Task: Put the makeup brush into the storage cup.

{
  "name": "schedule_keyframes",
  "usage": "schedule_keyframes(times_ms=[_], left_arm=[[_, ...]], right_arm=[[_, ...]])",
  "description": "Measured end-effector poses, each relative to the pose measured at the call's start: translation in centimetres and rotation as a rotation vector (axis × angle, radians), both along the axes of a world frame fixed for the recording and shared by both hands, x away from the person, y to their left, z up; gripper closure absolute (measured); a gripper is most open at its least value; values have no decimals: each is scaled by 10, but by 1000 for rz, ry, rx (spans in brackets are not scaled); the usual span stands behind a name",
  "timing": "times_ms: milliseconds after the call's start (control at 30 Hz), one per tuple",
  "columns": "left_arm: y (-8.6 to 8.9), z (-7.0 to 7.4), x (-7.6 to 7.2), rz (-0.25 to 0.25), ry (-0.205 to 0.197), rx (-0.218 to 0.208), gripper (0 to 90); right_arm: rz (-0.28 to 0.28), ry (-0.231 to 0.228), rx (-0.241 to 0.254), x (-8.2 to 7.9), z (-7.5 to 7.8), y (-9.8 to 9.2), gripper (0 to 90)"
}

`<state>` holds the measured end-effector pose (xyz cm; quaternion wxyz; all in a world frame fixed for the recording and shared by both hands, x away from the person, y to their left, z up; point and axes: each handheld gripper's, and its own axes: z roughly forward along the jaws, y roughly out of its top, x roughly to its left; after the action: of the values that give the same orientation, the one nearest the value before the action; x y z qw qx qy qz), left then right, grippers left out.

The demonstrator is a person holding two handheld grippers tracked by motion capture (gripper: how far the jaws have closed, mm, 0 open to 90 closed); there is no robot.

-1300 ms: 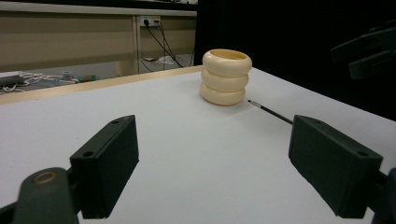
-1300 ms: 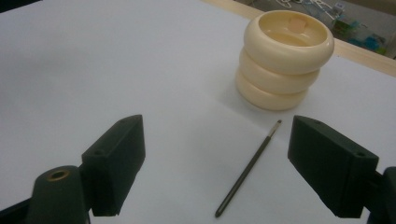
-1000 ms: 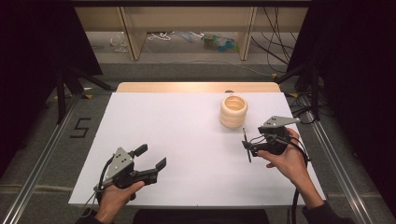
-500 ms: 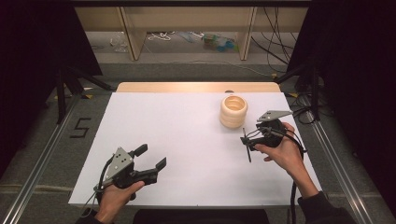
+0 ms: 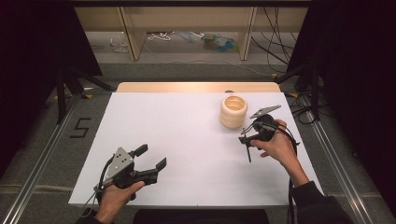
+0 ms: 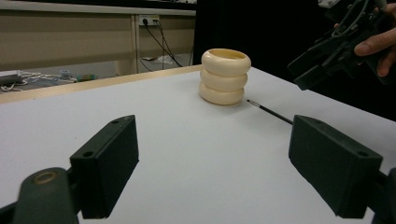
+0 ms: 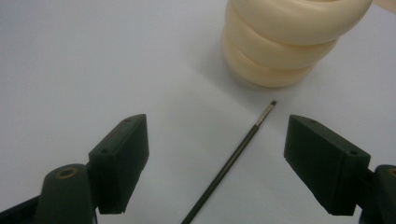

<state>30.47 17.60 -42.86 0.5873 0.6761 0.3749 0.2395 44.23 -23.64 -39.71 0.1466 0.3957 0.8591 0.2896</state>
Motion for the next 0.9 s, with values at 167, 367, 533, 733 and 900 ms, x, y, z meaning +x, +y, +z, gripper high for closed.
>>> schedule_keyframes(times_ms=[167,367,533,733,900], left_arm=[[0,0,0,-2,1,0,158],[-1,0,0,-2,1,-2,158],[0,0,0,-4,2,2,158],[-1,0,0,-6,3,1,158],[-1,0,0,-7,3,1,158]], right_arm=[[-22,37,-19,8,-5,-1,236],[-44,95,-40,18,-10,-1,245],[-41,144,-69,28,-19,1,259],[-45,175,-81,36,-25,0,263],[-46,202,-93,39,-29,1,263]])
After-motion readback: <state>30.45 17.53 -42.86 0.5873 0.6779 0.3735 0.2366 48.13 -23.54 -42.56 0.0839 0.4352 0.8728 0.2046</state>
